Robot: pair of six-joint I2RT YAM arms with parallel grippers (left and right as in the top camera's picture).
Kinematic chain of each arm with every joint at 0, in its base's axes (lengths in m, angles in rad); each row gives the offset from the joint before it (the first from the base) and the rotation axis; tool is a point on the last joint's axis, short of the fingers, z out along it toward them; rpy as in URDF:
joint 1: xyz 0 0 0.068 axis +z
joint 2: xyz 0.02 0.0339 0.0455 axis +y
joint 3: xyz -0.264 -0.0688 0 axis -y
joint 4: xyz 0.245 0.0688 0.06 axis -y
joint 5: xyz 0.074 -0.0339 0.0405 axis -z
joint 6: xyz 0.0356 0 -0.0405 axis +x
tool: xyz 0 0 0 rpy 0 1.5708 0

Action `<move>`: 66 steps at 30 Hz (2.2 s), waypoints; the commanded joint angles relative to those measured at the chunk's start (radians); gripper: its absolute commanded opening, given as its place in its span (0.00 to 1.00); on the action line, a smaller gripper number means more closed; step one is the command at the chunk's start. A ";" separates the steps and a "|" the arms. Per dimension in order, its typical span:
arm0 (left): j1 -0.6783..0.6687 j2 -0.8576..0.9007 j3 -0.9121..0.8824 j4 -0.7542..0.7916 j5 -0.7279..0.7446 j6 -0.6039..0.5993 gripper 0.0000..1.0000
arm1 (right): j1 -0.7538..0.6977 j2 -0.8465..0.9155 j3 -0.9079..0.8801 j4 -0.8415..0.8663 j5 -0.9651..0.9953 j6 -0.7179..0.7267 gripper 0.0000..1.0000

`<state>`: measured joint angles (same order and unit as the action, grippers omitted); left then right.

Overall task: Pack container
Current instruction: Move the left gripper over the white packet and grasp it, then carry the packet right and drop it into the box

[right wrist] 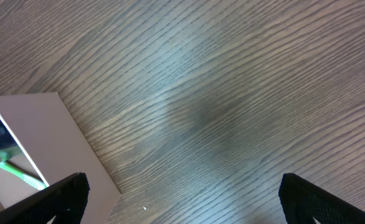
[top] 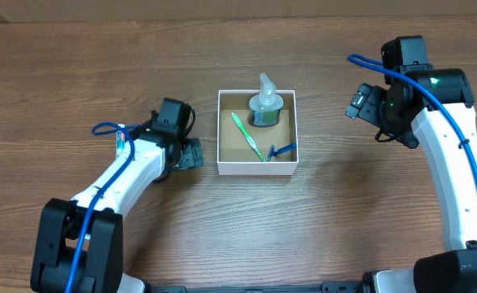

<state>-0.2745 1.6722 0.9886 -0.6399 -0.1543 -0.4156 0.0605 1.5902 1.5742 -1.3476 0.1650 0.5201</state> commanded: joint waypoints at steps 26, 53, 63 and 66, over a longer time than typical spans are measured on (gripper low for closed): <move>0.045 0.058 -0.150 0.363 0.045 0.312 1.00 | -0.001 -0.030 0.000 0.003 0.017 0.000 1.00; 0.029 -0.183 0.101 0.164 0.136 0.214 0.61 | -0.001 -0.030 0.000 0.003 0.017 0.000 1.00; -0.219 -0.266 0.220 0.205 0.145 0.148 0.61 | -0.001 -0.030 0.000 0.003 0.017 0.000 1.00; -0.279 -0.251 0.219 0.228 0.121 0.142 0.61 | -0.001 -0.030 0.000 0.003 0.017 0.000 1.00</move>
<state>-0.4965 1.4254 1.1797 -0.4278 -0.0265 -0.2379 0.0605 1.5902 1.5742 -1.3468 0.1646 0.5198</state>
